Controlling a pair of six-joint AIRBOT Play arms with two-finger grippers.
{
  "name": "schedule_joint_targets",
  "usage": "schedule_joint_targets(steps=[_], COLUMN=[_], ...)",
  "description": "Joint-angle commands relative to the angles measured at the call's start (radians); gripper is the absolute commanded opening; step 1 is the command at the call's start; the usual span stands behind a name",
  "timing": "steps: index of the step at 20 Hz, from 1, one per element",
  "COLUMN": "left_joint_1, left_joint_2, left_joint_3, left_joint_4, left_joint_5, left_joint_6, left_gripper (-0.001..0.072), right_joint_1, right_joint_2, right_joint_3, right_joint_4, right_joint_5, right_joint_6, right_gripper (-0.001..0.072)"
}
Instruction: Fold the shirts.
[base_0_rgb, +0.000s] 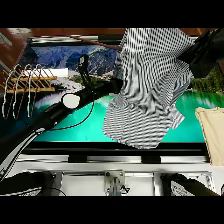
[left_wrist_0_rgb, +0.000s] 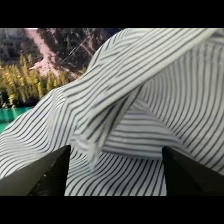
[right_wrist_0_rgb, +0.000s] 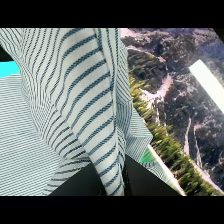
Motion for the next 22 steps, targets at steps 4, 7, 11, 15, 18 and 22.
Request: schedule_joint_targets(steps=[4, 7, 11, 15, 18, 22], left_joint_1=[-0.015, 0.026, 0.190, 0.375, 0.469, 0.518], left_joint_2=[-0.131, -0.131, -0.047, 0.052, 0.069, 0.067], left_joint_3=[0.099, 0.121, 0.126, 0.131, 0.177, 0.235], left_joint_4=[-0.004, -0.003, 0.001, 0.000, 0.000, 0.000], left_joint_5=[0.059, 0.121, -0.045, -0.130, -0.229, -0.253], left_joint_6=[-0.002, 0.000, 0.156, 0.183, 0.183, 0.182], left_gripper=[0.0185, 0.0055, 0.0052, 0.0053, 0.0052, 0.0053], right_joint_1=[-0.001, -0.001, -0.002, -0.002, -0.001, -0.001], right_joint_2=[0.001, 0.000, 0.000, -0.013, -0.026, -0.027], right_joint_3=[0.000, 0.000, 0.000, 0.000, 0.000, 0.000], right_joint_4=[-0.003, -0.009, -0.086, -0.072, -0.022, 0.080], right_joint_5=[0.001, -0.010, -0.066, -0.082, -0.084, -0.086], right_joint_6=[0.006, 0.021, 0.063, 0.064, 0.062, 0.056], right_gripper=[0.0084, 0.0084, 0.0084, 0.0084, 0.0084, 0.0084])
